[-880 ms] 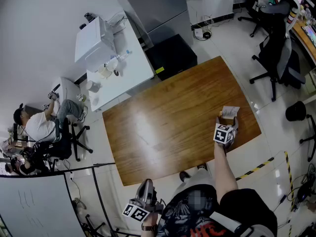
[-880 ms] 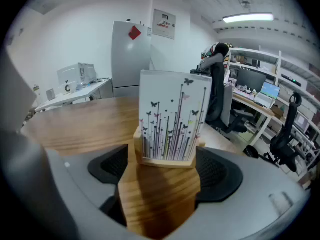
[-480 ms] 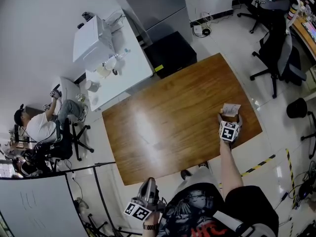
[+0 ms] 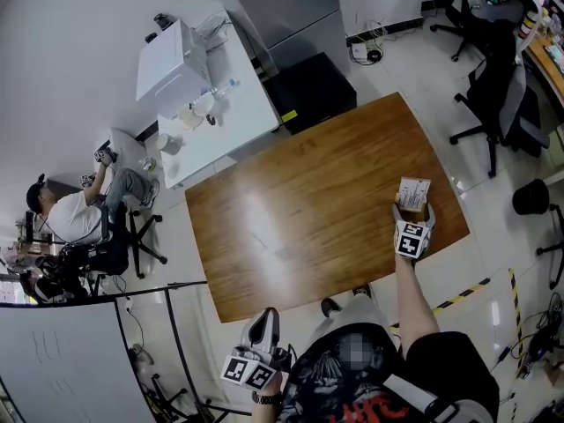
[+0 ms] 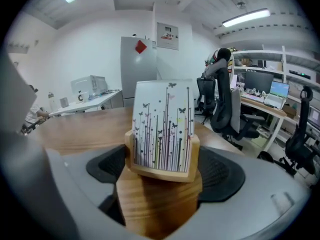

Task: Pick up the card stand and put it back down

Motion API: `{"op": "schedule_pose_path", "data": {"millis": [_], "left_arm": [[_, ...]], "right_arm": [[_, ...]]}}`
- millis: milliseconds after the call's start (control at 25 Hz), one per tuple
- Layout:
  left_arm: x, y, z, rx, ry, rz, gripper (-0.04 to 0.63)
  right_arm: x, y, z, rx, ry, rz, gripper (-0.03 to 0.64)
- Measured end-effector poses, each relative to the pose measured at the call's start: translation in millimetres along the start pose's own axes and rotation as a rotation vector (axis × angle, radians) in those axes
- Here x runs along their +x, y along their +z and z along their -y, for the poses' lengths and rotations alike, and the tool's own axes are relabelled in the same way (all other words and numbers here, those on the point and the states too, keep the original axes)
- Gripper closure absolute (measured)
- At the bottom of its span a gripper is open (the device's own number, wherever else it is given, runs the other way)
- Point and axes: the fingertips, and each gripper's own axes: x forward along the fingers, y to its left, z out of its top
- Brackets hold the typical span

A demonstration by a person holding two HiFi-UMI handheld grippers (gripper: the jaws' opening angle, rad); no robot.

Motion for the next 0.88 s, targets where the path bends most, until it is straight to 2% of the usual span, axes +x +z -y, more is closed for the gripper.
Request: {"op": "schedule_pose_path", "data": {"millis": [160,320,560,880], "left_arm": [[-3,-2,-1,-0.010,-0.008,0.015,0.597],[-5,-3,-3,-0.025,-0.010,0.046,0.597],[-31,17,-25,-0.035,0.011,0.143,0.597],[-76,39,-47,-0.036,0.078,0.260,0.597]], "right_arm": [[-22,1,-13,-0.034,0.066,0.023,0.173],[-60,30,-38,-0.086,0.156,0.106,0.177],[-113,85,-121,-0.155,0.313,0.243,0.181],[-200,166,-216,-0.182,0.535,0.447,0.181]]}}
